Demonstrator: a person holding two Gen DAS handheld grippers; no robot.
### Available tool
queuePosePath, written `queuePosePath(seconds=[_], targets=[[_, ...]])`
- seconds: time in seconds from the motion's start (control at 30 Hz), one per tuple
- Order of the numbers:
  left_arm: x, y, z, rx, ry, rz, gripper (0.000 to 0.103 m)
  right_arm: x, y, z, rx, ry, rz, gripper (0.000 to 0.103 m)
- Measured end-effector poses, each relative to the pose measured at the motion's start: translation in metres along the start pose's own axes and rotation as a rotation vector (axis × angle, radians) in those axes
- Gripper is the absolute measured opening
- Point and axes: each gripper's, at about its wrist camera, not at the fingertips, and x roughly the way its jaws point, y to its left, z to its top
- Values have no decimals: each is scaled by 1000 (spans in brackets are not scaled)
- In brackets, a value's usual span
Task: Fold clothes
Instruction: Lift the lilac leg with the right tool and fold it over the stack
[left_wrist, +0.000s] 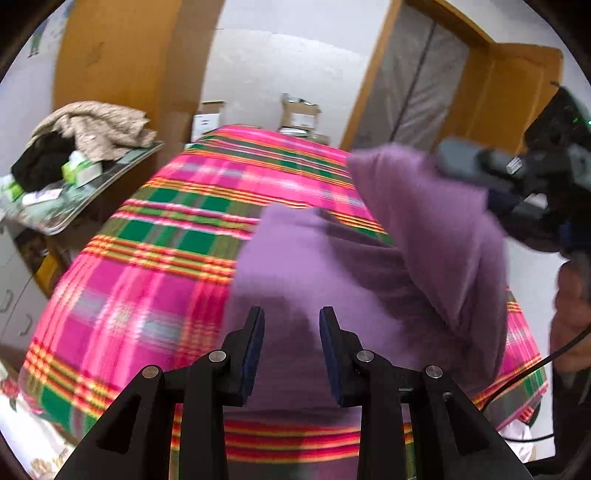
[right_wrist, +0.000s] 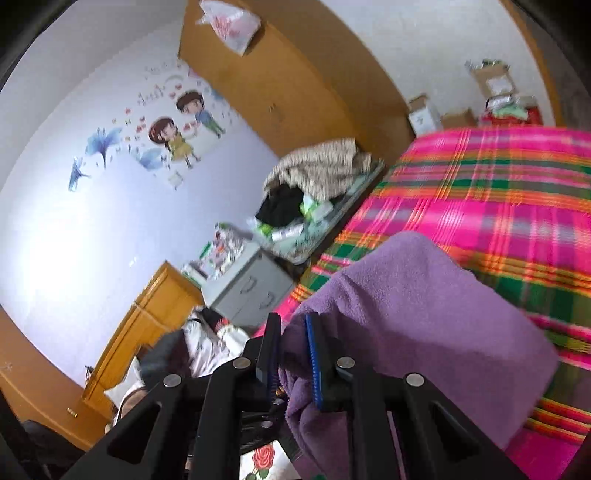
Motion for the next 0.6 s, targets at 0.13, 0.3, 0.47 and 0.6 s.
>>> queuePosePath(seconds=[0.13, 0.3, 0.47, 0.6], targets=[[-5, 16, -2, -32, -3, 26, 32, 46, -18, -8, 38, 93, -7, 14], [-5, 27, -2, -71, 5, 4, 32, 86, -46, -32, 138, 231, -14, 18], [-6, 26, 3, -105, 8, -107, 57, 42, -46, -30, 119, 133, -6, 26], [2, 15, 10, -104, 11, -185, 59, 0, -55, -28, 129, 31, -35, 27]])
